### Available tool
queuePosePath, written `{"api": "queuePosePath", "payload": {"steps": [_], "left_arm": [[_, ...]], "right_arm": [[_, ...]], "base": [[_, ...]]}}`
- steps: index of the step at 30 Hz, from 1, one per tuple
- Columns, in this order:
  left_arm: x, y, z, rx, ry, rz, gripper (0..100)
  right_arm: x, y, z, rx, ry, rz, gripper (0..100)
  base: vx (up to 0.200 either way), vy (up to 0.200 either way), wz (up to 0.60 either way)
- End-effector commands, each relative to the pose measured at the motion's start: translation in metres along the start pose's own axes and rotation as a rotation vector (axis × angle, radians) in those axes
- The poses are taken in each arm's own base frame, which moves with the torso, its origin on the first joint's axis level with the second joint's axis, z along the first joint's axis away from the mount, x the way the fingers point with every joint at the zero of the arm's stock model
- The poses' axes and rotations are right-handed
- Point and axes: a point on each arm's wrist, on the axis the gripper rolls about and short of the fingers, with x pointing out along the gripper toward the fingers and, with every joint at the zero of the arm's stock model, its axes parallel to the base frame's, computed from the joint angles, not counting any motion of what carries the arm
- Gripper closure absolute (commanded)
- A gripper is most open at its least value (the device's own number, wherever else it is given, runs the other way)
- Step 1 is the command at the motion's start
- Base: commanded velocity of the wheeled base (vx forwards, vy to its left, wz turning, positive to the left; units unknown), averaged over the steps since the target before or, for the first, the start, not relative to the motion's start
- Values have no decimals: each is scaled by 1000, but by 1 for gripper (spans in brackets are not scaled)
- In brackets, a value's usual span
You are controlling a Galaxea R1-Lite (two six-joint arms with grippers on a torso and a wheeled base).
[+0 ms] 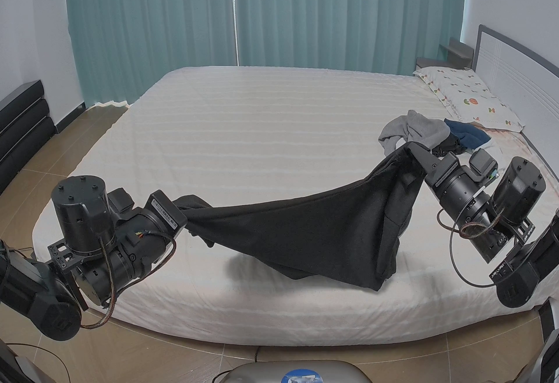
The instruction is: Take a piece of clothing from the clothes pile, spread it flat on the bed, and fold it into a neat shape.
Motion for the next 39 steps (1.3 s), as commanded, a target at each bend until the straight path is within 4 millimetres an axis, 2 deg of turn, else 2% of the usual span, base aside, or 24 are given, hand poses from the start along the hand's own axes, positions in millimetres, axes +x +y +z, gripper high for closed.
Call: {"api": "queuePosePath", "payload": {"steps": [1,2,4,8,10,12,13,16,18,20,21,22,24,25,26,27,28,29,33,34,35,39], "left_arm": [[-1,-2,0,2,-1,-6,100],[-1,-2,0,2,-1,-6,100],[-4,-6,3,10,-21,-25,100],[-26,-22,17,19,-75,-105,100],[-30,-26,20,23,-89,-122,100],[-36,-34,27,35,-123,-156,100],[-37,-35,29,40,-132,-159,100],[-39,-49,47,86,-185,-174,100],[-36,-59,62,100,-206,-150,100],[-34,-63,66,103,-202,-138,100],[-29,-71,75,104,-182,-93,100],[-28,-74,79,103,-167,-74,100],[-27,-78,81,101,-151,-60,100],[-23,-83,86,94,-138,-31,100],[-22,-84,87,93,-138,-26,100],[-12,-84,90,77,-124,7,100],[-8,-83,90,71,-114,23,100],[1,-83,91,52,-99,48,100],[21,-77,90,47,-76,90,100],[22,-76,89,47,-74,93,100],[28,-73,87,48,-62,104,100],[42,-66,81,50,-32,122,100]], "right_arm": [[-10,16,11,-28,-41,54,100],[-10,16,12,-27,-42,56,100],[-20,33,22,-36,-74,112,100],[-49,65,51,-87,-173,230,100],[-55,73,61,-93,-205,254,100],[-65,94,87,-102,-259,297,100],[-65,98,93,-104,-266,297,100],[-62,127,131,-109,-304,286,100],[-59,141,149,-116,-306,271,100],[-57,146,156,-119,-300,261,100],[-52,158,169,-122,-300,253,100],[-48,161,176,-126,-308,245,100],[-41,162,181,-132,-314,230,100],[-26,161,187,-146,-323,200,100],[-23,161,188,-147,-326,197,100],[-8,158,188,-153,-320,179,100],[-2,155,186,-156,-316,166,100],[14,146,184,-164,-309,138,100],[43,123,170,-177,-265,74,100],[44,122,169,-178,-263,72,100],[57,107,162,-192,-247,35,100],[78,82,150,-204,-212,-20,100]], "base": [[-200,0,0],[-200,0,0],[-200,0,0],[0,0,0],[0,0,0],[0,0,0],[0,0,0],[0,0,0],[0,0,0],[0,0,0],[0,0,0],[0,0,0],[0,0,0],[0,0,0],[0,0,0],[0,0,0],[0,0,0],[0,0,0],[0,0,0],[0,0,0],[200,0,0],[200,0,0]]}}
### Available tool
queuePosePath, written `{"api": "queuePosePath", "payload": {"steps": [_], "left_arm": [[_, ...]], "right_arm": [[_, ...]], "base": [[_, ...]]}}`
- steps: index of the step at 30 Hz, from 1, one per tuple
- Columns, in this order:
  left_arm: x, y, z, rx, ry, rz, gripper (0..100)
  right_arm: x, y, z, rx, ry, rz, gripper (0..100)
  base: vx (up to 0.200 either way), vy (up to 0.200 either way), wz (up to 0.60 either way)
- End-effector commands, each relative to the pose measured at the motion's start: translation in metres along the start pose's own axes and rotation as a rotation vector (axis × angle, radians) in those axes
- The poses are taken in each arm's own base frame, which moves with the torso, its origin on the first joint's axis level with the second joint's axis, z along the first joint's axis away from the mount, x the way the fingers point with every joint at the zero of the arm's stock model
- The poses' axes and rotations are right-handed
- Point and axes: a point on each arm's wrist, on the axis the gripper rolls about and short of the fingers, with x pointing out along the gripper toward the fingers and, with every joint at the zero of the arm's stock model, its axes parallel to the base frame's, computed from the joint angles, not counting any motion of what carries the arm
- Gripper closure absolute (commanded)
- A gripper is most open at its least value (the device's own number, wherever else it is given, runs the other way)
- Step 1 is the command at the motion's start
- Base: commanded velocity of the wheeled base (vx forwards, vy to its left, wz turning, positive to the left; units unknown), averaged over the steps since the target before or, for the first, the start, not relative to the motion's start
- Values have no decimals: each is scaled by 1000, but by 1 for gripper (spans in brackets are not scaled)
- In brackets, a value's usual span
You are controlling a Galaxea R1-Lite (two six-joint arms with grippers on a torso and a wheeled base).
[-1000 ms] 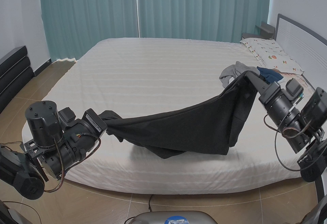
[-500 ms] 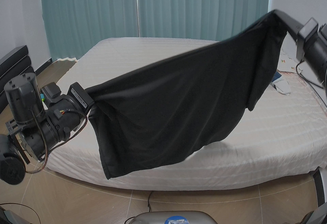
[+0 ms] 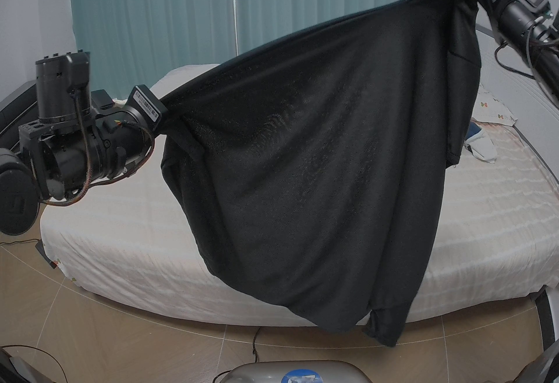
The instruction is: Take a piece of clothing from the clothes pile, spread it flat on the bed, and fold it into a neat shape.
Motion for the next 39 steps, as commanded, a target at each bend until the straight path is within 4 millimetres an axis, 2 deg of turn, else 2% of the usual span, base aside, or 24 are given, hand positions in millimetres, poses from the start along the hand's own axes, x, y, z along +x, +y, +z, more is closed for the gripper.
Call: {"api": "queuePosePath", "payload": {"steps": [1,2,7,9,13,25,28,32,39], "left_arm": [[33,12,-10,0,49,60,100],[43,13,-11,-2,63,61,100],[71,23,-14,-4,75,97,100],[77,26,-14,-5,75,107,100],[104,36,-16,-2,72,137,100],[183,81,-56,21,140,238,100],[194,93,-67,22,158,265,100],[202,106,-82,23,190,296,100],[216,124,-97,30,156,320,100]], "right_arm": [[33,-46,-44,-37,86,-109,100],[40,-54,-54,-35,93,-118,100],[54,-66,-74,-41,73,-103,100],[56,-68,-77,-44,72,-102,100],[69,-86,-99,-69,98,-125,100],[81,-139,-175,-117,133,-198,100],[80,-153,-197,-117,146,-217,100],[73,-182,-245,-124,204,-271,100],[67,-215,-279,-145,206,-364,100]], "base": [[200,0,0],[200,0,0],[200,0,0],[200,0,0],[200,0,0],[200,0,0],[200,0,0],[0,0,0],[0,0,0]]}}
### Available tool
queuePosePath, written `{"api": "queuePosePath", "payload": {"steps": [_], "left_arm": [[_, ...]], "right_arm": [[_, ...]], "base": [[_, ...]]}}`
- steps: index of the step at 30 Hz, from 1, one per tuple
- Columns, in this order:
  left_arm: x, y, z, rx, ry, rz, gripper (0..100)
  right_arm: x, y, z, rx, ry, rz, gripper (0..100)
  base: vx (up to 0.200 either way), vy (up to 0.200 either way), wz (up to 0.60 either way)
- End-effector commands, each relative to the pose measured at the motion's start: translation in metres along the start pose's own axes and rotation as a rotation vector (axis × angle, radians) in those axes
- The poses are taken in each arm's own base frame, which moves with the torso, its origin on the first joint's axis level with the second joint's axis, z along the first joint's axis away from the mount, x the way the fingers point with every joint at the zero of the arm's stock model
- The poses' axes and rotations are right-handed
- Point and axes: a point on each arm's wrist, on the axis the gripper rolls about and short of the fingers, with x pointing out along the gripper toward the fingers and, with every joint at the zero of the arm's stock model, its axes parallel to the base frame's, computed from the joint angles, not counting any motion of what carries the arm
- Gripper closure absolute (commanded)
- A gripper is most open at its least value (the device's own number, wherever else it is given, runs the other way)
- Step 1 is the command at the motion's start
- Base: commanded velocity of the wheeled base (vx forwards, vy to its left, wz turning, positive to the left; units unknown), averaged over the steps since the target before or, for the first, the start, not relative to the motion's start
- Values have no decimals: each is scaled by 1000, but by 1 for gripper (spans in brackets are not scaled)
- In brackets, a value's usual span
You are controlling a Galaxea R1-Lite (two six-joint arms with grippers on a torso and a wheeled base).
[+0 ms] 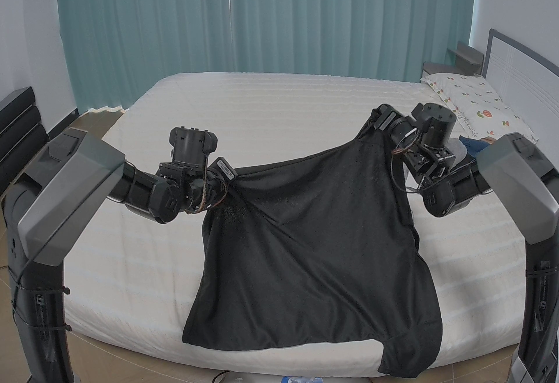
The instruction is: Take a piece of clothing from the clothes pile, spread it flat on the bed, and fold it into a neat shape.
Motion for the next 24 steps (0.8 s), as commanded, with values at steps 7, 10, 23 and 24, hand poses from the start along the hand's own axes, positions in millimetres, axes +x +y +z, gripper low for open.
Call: {"api": "queuePosePath", "payload": {"steps": [7,10,23,24], "left_arm": [[44,34,-41,-2,24,85,0],[54,41,-48,-5,26,106,0],[64,68,-54,15,-26,272,0],[64,68,-54,15,-24,275,0]], "right_arm": [[6,-51,-81,-28,118,-119,0],[2,-63,-102,-45,164,-144,0],[-28,-92,-107,-140,319,-180,0],[-28,-93,-106,-140,325,-176,0]], "base": [[0,0,0],[0,0,0],[0,0,0],[0,0,0]]}}
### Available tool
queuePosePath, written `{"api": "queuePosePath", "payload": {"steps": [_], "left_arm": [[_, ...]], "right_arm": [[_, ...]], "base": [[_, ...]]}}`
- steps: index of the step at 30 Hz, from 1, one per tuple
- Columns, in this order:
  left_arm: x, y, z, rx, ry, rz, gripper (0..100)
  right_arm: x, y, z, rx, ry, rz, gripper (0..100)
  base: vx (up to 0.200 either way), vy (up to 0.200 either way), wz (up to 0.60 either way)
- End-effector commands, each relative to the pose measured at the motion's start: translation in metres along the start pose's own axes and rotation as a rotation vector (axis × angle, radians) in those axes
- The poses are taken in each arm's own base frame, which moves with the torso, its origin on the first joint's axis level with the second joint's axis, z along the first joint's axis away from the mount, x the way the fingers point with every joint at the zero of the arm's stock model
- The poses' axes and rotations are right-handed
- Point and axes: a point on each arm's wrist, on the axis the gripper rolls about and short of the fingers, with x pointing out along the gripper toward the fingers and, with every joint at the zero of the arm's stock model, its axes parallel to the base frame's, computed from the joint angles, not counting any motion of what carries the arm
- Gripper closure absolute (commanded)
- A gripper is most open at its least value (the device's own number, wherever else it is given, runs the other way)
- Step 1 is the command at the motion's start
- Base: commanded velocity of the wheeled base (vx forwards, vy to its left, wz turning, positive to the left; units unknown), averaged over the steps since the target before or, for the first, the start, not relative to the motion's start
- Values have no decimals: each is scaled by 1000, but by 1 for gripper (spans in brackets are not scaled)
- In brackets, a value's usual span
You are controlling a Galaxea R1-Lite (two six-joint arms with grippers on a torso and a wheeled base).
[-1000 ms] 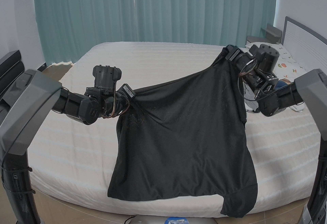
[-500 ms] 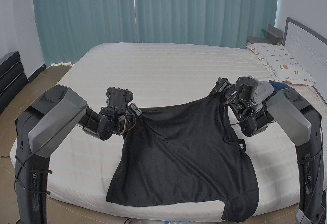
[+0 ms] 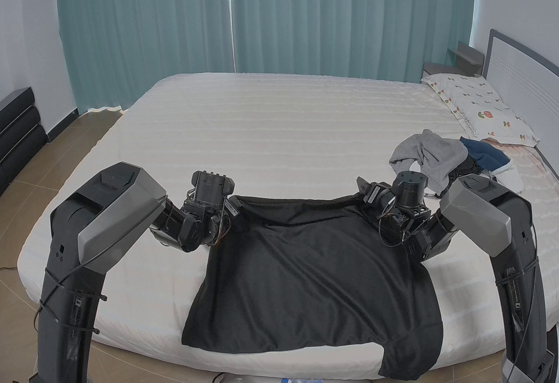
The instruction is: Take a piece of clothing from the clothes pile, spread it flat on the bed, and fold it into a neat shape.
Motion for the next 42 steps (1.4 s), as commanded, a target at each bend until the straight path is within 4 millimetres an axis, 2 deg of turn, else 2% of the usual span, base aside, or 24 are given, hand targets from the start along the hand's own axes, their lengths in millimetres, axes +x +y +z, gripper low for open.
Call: {"api": "queuePosePath", "payload": {"steps": [1,3,7,8,11,13,16,20,24,27,34,37,41,42], "left_arm": [[-1,15,0,21,43,75,0],[-8,21,2,64,92,132,0],[-13,24,6,84,116,151,0],[-25,23,13,83,144,134,0],[-34,23,22,67,159,109,0],[-47,22,32,40,190,57,0],[-58,22,49,-21,188,-12,0],[-60,14,76,-223,22,-184,0],[-62,30,68,-223,46,-159,0],[-62,41,59,-223,75,-131,0],[-54,58,53,-240,101,-142,0],[-42,61,46,-227,103,-145,0],[-31,59,48,-241,80,-169,0],[-21,67,45,-251,88,-153,0]], "right_arm": [[-19,-16,20,-40,49,15,0],[-22,-23,28,-36,45,4,0],[-23,-27,32,-34,41,-4,0],[-33,-37,39,-27,59,-21,0],[-43,-40,45,-8,84,-2,0],[-60,-43,50,34,125,36,0],[-75,-45,47,51,169,59,0],[-87,-46,35,52,217,57,0],[-94,-41,27,111,235,64,0],[-95,-37,26,217,241,63,0],[-97,-32,18,475,273,43,0],[-97,-37,17,589,302,39,0],[-97,-47,20,673,321,33,0],[-100,-52,19,723,340,21,0]], "base": [[0,0,0],[0,0,0],[0,0,0],[0,0,0],[0,0,0],[0,0,0],[0,0,0],[0,0,0],[0,0,0],[0,0,0],[0,0,0],[0,0,0],[0,0,0],[0,0,0]]}}
